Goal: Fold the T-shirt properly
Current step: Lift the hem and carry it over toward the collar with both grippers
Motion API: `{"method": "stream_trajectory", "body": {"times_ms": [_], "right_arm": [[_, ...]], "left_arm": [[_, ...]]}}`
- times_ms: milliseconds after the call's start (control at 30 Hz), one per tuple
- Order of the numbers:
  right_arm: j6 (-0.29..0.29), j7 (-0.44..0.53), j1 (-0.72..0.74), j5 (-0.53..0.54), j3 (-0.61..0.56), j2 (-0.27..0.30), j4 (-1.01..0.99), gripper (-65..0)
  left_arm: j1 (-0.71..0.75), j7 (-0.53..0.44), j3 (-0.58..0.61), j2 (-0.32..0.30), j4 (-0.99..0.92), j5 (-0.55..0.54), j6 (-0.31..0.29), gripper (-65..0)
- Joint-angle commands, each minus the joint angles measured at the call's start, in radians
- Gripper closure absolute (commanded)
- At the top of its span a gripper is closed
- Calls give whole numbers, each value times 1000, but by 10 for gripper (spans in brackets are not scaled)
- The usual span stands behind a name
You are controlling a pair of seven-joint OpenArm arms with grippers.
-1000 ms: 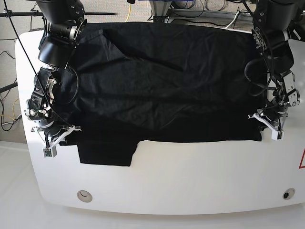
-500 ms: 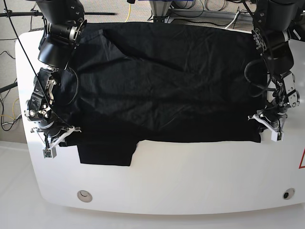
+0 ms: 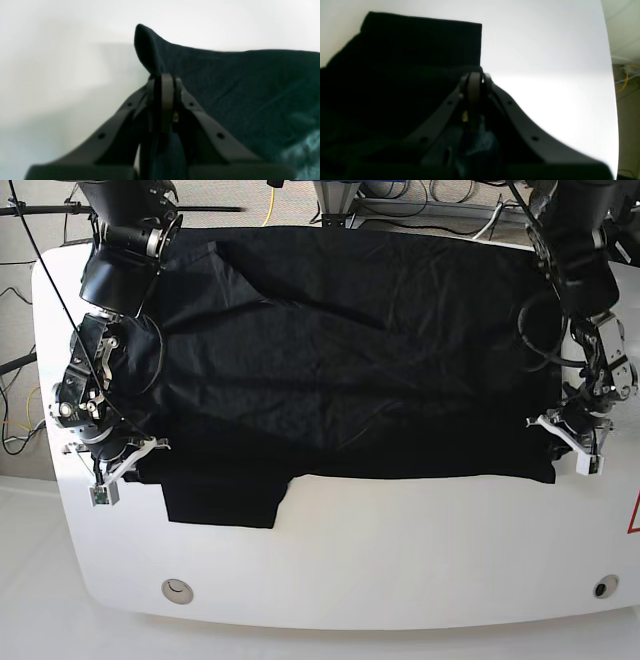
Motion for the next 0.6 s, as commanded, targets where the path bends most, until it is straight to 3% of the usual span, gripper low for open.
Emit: {"method": "stream_trajectory", "body": {"times_ms": [0, 567], "right_arm": [[10, -1, 1, 16, 3, 14, 57, 0], [18, -44, -152, 1, 5, 1, 230, 0]], "left_arm": [[35, 5, -12, -27, 84, -34, -5, 0], [232, 49, -22, -27, 266, -50, -8, 0]]}}
